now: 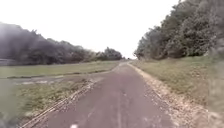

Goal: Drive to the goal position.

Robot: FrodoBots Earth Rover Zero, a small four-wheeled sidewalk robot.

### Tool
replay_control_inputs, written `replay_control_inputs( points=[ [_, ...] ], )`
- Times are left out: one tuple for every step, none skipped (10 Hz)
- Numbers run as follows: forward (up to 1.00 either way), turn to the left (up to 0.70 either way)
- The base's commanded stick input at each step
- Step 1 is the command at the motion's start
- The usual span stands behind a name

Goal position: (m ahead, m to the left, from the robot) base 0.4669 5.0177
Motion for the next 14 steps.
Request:
replay_control_inputs(
  points=[
    [0.70, 0.00],
    [0.70, 0.00],
    [0.70, 0.00],
    [0.70, 0.00],
    [0.70, 0.00],
    [0.70, 0.00],
    [0.70, 0.00],
    [0.70, 0.00],
    [0.70, 0.00],
    [0.70, 0.00],
    [0.70, 0.00],
    [0.70, 0.22],
    [0.70, 0.28],
    [0.70, 0.33]
  ],
)
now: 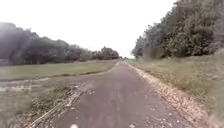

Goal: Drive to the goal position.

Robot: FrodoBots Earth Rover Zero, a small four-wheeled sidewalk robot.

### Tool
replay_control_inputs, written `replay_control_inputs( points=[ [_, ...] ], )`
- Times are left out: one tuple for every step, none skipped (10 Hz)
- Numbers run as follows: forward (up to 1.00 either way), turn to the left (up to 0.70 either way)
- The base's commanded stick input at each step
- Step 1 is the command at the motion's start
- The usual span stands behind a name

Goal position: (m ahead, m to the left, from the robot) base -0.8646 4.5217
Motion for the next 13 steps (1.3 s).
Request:
replay_control_inputs(
  points=[
    [0.70, 0.35],
    [0.70, 0.35],
    [0.70, 0.35],
    [0.70, 0.34],
    [0.70, 0.00],
    [0.70, 0.00],
    [0.70, 0.00],
    [0.70, 0.00],
    [0.70, 0.00],
    [0.70, 0.00],
    [0.70, 0.00],
    [0.70, 0.10],
    [0.70, 0.24]
  ],
)
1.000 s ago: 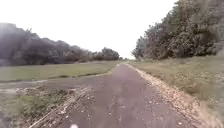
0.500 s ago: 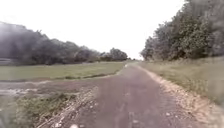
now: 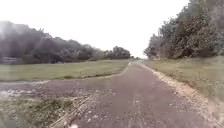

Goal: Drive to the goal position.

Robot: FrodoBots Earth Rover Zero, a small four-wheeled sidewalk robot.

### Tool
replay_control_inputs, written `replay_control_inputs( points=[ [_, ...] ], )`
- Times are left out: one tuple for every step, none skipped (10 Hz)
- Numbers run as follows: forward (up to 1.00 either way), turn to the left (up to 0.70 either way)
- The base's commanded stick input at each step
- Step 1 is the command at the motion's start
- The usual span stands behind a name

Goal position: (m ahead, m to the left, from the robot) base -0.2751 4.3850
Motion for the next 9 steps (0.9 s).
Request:
replay_control_inputs(
  points=[
    [0.70, 0.35],
    [0.70, 0.35],
    [0.70, 0.35],
    [0.70, 0.35],
    [0.70, 0.35],
    [0.70, 0.35],
    [0.70, 0.35],
    [0.70, 0.35],
    [0.70, 0.35]
  ],
)
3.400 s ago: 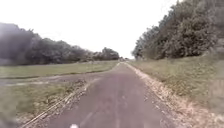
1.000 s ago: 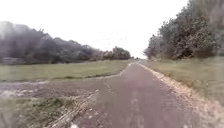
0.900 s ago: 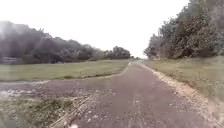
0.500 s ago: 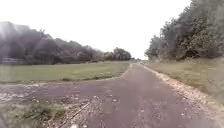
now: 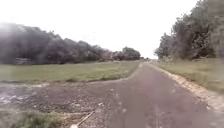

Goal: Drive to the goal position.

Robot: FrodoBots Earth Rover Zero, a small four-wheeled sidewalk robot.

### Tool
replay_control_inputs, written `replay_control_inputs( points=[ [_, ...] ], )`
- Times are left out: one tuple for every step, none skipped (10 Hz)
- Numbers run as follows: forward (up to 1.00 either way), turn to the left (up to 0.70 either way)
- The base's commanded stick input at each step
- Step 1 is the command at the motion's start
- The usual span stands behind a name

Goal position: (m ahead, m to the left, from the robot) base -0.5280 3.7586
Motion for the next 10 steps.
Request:
replay_control_inputs(
  points=[
    [0.70, 0.35],
    [0.70, 0.35],
    [0.70, 0.35],
    [0.70, 0.35],
    [0.70, 0.35],
    [0.70, 0.35],
    [0.70, 0.35],
    [0.70, 0.35],
    [0.70, 0.35],
    [0.70, 0.35]
  ],
)
